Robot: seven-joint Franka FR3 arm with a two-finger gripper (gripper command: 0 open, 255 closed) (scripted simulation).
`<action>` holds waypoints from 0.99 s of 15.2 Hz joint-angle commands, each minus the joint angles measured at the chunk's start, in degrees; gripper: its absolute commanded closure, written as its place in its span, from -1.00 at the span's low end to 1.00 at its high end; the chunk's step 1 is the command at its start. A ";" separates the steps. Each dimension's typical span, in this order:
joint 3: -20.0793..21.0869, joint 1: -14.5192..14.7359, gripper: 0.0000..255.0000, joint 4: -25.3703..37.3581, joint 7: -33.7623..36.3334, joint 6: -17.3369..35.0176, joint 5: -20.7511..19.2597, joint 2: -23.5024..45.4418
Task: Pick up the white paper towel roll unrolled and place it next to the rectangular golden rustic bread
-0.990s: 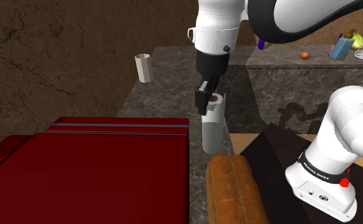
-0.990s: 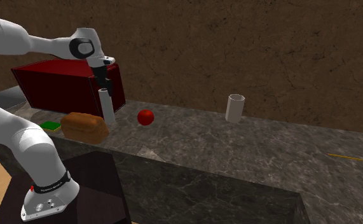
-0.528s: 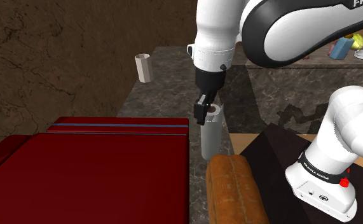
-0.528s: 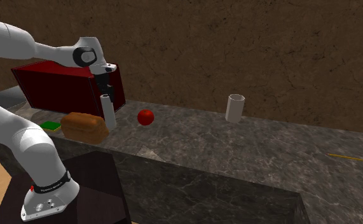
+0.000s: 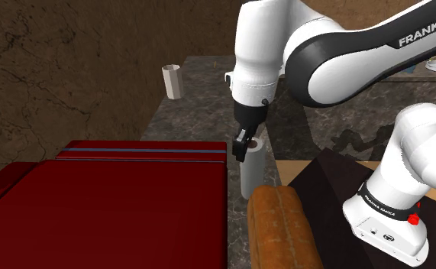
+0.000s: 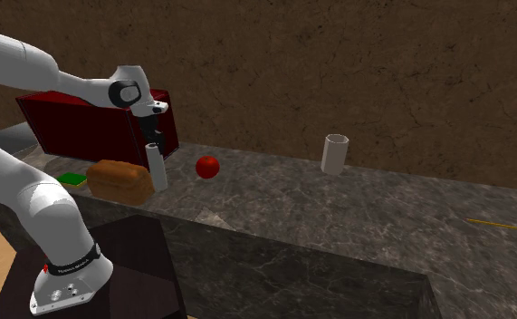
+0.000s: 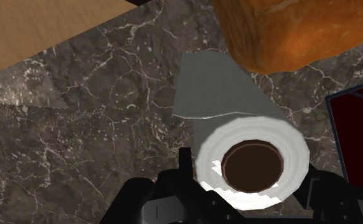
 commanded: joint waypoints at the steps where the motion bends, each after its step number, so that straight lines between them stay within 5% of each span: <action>1: 0.15 -0.07 1.00 -1.20 0.07 1.80 -0.08 0.59; 9: 0.25 -0.09 1.00 -1.63 0.16 2.55 -0.13 0.91; 10: 0.25 -0.09 -1.00 -1.63 0.16 2.55 -0.13 0.91; 15: 0.25 -0.09 -1.00 -1.63 0.16 2.55 -0.13 0.91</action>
